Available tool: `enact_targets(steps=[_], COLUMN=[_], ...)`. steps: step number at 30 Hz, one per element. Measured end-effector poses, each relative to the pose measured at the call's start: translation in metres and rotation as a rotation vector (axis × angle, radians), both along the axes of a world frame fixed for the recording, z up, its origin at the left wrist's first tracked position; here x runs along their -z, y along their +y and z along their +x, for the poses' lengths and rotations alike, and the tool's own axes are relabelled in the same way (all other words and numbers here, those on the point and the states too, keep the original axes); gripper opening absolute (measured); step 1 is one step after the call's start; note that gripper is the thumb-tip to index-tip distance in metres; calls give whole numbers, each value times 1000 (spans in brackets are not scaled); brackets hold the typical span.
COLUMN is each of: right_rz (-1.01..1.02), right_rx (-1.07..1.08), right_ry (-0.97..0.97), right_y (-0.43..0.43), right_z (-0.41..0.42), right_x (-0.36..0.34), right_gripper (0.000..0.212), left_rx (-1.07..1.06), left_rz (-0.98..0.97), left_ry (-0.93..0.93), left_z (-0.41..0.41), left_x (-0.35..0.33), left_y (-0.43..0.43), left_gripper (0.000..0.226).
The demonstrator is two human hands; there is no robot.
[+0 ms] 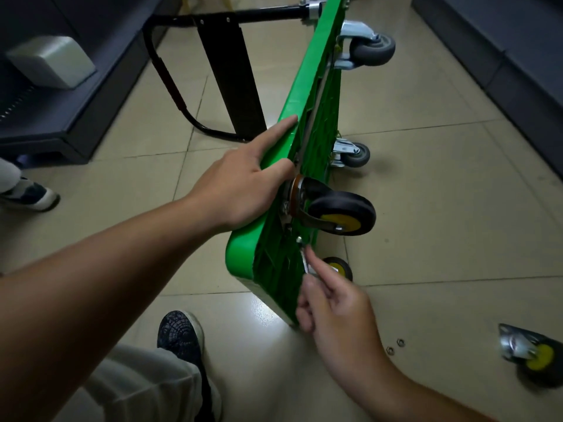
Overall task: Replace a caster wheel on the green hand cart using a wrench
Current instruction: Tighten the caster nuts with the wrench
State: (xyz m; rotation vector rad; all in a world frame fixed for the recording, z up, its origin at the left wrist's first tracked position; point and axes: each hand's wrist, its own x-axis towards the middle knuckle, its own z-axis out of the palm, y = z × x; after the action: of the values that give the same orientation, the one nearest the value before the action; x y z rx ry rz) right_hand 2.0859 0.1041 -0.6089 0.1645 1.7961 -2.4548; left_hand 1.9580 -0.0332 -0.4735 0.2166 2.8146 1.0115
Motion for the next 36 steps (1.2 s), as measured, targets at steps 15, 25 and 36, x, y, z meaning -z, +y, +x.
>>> enact_targets(steps=[15,25,36], right_rz=[813,940,419], right_rx=[-21,-92,-169], right_ry=[884,1059,227], right_y=[32,34,-2], right_z=[-83,-105,-16], right_x=[85,91,9], right_gripper=[55,42,64], left_rx=[9,-13,-26], left_rz=[38,23,-32], left_ry=[-6,26,34], left_z=[-3,-1,3], left_x=[5,4,1], left_y=[-2,-3,1], left_gripper=[66,65,63])
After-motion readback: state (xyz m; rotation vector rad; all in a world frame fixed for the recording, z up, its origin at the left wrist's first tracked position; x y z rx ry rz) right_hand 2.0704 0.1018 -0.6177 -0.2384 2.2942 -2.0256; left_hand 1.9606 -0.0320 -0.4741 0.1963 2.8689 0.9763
